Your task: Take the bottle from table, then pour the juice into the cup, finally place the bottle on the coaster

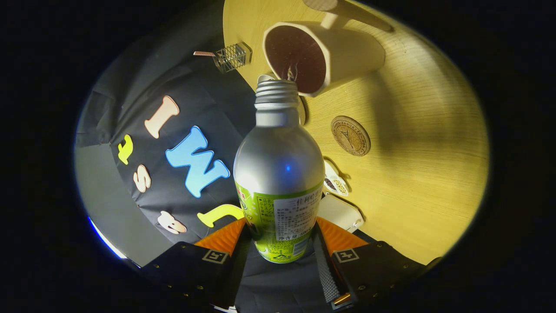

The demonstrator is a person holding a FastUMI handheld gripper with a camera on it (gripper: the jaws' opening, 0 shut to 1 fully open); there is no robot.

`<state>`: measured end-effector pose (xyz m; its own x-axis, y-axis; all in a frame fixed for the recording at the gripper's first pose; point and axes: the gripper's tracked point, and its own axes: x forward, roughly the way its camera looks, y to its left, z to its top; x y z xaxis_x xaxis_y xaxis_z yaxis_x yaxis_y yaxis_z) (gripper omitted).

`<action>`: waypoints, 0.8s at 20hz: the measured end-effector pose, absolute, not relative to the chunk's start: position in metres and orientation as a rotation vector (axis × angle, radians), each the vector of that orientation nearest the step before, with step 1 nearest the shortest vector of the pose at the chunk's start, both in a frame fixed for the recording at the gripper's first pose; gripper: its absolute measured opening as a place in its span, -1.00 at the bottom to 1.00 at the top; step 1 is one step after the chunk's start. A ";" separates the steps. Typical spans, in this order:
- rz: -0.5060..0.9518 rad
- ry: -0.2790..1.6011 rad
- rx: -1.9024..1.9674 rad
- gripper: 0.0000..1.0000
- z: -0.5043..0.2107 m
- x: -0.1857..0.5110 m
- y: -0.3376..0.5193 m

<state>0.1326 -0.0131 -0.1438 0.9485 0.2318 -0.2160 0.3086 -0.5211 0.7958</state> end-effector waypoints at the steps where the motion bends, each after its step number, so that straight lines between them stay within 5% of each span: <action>1: -0.092 0.376 2.148 0.47 -0.141 0.133 -0.013; 16: -0.087 0.338 2.229 0.47 -0.119 0.138 -0.024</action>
<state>0.1384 -0.0236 -0.1186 0.9609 0.2116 -0.1785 0.2716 -0.5961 0.7556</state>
